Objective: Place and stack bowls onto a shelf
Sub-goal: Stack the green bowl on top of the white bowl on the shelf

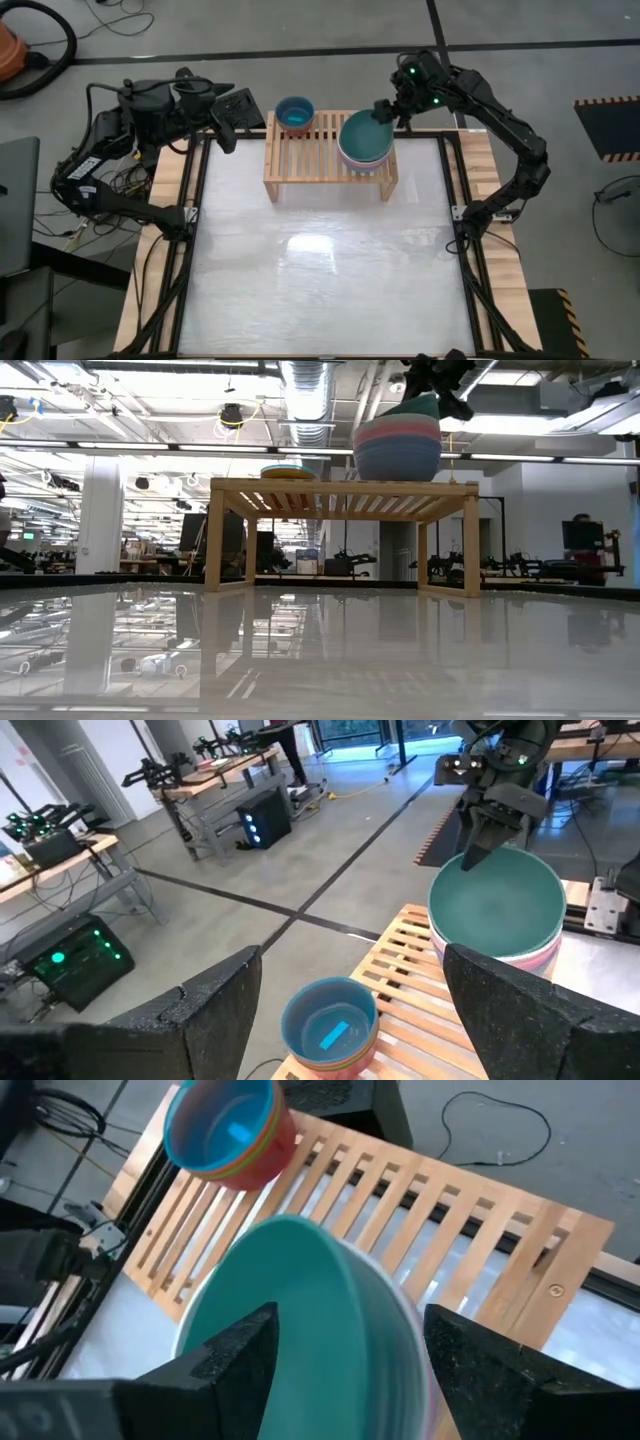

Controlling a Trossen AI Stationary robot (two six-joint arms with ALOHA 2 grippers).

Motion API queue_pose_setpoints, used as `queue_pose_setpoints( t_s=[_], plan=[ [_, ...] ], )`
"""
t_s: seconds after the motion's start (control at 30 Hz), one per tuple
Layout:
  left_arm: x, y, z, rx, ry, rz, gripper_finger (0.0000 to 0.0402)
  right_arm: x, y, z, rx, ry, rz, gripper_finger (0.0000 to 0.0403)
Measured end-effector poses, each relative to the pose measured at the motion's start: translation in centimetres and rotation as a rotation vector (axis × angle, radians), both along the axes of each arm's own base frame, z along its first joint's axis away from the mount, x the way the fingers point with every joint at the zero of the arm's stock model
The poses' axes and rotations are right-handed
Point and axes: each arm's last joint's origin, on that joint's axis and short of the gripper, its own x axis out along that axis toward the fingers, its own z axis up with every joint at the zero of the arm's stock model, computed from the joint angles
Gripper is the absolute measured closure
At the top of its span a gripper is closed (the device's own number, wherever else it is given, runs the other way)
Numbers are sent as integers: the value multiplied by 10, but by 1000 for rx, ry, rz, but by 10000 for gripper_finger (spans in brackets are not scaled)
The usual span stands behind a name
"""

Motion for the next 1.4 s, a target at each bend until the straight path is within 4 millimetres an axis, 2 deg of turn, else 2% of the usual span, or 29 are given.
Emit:
queue_pose_setpoints(
  t_s=[0.2,0.37,0.43,0.5,0.63,0.67,0.8,1.1,1.4],
  plan=[
    [-1,0,-1,1,16,15,102,-7,-5,8,-17,-19,-29,127],
    [-1,0,-3,-5,32,24,102,-24,0,34,-25,-38,-67,148],
    [-1,0,-3,-8,36,24,102,-31,6,46,-39,-43,-66,180],
    [-1,0,-4,-6,38,26,102,-38,13,54,-41,-21,-52,230],
    [-2,1,-3,0,41,40,102,-45,21,49,9,74,-14,369],
    [-2,1,-3,1,41,45,102,-44,21,49,6,80,3,381],
    [-2,1,-3,2,40,55,102,-36,24,47,-20,84,59,384],
    [-2,2,-3,-2,31,84,102,-12,21,21,-36,49,155,384],
    [-2,1,-3,-8,25,85,102,-21,27,-5,-51,5,142,384]
  ],
)
